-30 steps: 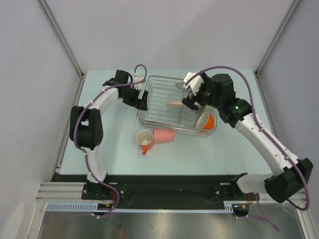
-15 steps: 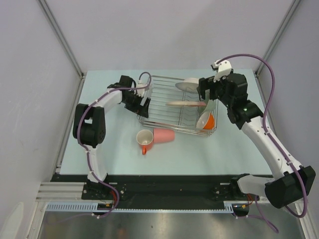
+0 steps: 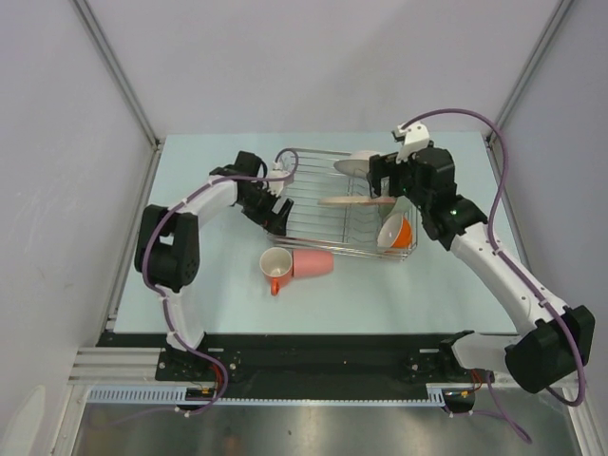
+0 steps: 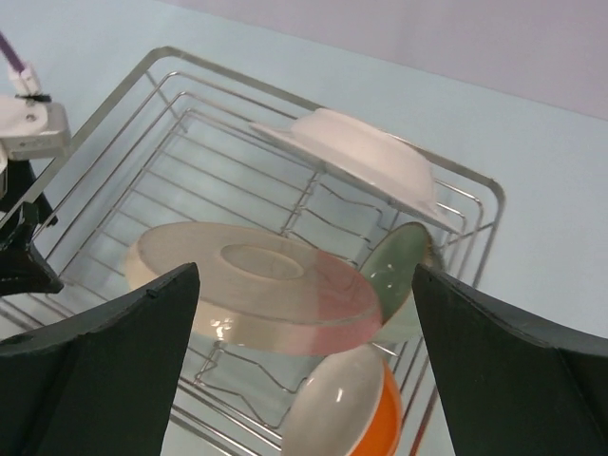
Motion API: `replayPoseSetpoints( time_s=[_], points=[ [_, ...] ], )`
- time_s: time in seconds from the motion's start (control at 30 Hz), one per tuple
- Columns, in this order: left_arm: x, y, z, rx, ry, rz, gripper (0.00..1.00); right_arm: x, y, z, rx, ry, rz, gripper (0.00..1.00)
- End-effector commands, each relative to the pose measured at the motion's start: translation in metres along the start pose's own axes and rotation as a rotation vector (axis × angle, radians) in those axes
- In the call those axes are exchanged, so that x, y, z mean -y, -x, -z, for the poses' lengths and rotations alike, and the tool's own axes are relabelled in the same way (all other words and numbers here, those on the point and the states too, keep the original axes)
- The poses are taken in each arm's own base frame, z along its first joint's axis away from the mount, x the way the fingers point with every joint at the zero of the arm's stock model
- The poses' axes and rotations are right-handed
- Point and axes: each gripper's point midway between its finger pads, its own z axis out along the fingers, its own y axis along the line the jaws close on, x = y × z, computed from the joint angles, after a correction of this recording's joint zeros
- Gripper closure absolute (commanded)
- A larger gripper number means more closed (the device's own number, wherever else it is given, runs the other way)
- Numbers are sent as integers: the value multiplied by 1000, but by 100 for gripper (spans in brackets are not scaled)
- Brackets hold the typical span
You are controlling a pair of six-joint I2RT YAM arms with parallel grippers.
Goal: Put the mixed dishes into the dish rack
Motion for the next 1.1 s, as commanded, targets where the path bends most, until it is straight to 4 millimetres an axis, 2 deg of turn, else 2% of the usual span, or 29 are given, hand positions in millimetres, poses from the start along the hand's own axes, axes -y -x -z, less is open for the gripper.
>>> replayPoseSetpoints(
  time_s=[0.0, 0.07, 0.13, 0.2, 0.23, 0.27, 0.33, 0.37, 0.4, 0.43, 0.47, 0.5, 0.53, 0.57, 0.67, 0.7, 0.73, 0.77, 0.8, 0.83, 0.87, 0.93, 1.0, 1.03, 1.07],
  points=[
    [16, 19, 41, 51, 19, -71, 0, -34, -2, -2, 6, 37, 77, 0],
    [16, 24, 56, 73, 48, -87, 0, -51, -12, 0, -27, 81, 104, 0],
    [14, 28, 67, 87, 77, -91, 0, -82, -30, 2, -76, 154, 151, 0],
    [10, 32, 79, 98, 103, -78, 0, -96, -43, 4, -110, 134, 214, 0],
    [8, 34, 84, 102, 116, -74, 0, -125, -57, 11, -131, 165, 322, 0],
    [4, 34, 94, 110, 138, -64, 0, -113, -58, 13, -127, 22, 401, 0],
    [-1, 44, 114, 154, 194, -74, 0, -134, -64, 20, -110, -53, 552, 0],
    [-4, 54, 135, 212, 260, -94, 0, -119, -57, 23, -86, -197, 539, 0],
    [-6, 56, 144, 241, 292, -104, 0, -114, -59, 22, -85, -258, 509, 0],
    [-10, 64, 153, 292, 331, -118, 0, -106, -69, 17, -99, -306, 404, 0],
    [-15, 65, 158, 317, 367, -115, 0, -116, -81, 11, -140, -216, 374, 0],
    [-26, 46, 156, 299, 414, -79, 0, -123, -90, 9, -175, -147, 353, 0],
    [-35, 40, 153, 291, 453, -41, 0, -129, -96, 10, -201, -97, 335, 0],
    [-46, 26, 148, 233, 496, -8, 0, -144, -97, 14, -204, -20, 294, 0],
    [-40, 6, 151, 191, 506, 11, 0, -174, -94, 22, -187, 110, 277, 0],
    [-30, 14, 178, 281, 546, -27, 0, -180, -92, 23, -178, 122, 282, 0],
    [-30, 28, 194, 371, 590, -70, 0, -183, -91, 22, -175, 123, 297, 0],
    [-34, 17, 194, 390, 619, -60, 0, -190, -99, 21, -190, 120, 322, 0],
    [-39, 14, 207, 422, 681, -37, 0, -191, -101, 19, -197, 111, 366, 0],
    [-50, 7, 204, 420, 715, 18, 0, -190, -94, 18, -183, 80, 376, 0],
    [-59, -13, 188, 366, 701, 51, 0, -193, -95, 16, -187, 75, 389, 0],
    [-52, -31, 164, 294, 562, 84, 0, -204, -94, 12, -187, 90, 378, 0],
    [-42, -32, 164, 301, 511, 95, 6, -216, -96, 12, -203, 136, 359, 0],
    [-34, -27, 172, 343, 503, 78, 9, -225, -93, 13, -206, 178, 351, 0],
    [-31, -30, 171, 350, 497, 77, 14, -230, -95, 14, -216, 196, 357, 0]
  ],
)
